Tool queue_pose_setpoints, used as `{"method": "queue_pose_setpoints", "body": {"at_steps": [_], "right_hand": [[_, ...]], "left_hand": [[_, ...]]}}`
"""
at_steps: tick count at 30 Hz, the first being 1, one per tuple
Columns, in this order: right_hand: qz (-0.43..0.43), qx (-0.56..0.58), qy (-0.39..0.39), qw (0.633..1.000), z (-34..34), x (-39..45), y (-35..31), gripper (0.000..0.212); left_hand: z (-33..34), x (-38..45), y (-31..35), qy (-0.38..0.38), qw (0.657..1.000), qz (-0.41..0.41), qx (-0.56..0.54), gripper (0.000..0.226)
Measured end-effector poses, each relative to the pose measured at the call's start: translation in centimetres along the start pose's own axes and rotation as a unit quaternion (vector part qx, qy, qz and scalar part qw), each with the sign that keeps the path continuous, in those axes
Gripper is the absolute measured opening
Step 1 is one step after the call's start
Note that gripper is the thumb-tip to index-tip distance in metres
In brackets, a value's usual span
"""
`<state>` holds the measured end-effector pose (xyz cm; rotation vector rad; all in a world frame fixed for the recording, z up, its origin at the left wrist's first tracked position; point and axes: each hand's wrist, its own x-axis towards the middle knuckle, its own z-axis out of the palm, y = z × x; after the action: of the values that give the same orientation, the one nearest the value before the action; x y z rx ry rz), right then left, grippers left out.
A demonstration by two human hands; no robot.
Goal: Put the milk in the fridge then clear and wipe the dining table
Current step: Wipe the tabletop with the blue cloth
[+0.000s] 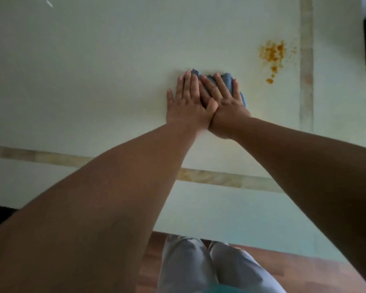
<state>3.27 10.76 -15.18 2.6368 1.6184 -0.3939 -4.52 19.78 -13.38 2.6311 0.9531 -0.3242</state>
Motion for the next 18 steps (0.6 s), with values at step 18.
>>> {"method": "queue_pose_setpoints", "body": {"at_steps": [18], "right_hand": [[0.037, 0.002, -0.021, 0.999, 3.8, -16.1, -4.6, 0.083]], "left_hand": [[5.5, -15.5, 0.9, -0.02, 0.998, 0.06, 0.022, 0.082]]}}
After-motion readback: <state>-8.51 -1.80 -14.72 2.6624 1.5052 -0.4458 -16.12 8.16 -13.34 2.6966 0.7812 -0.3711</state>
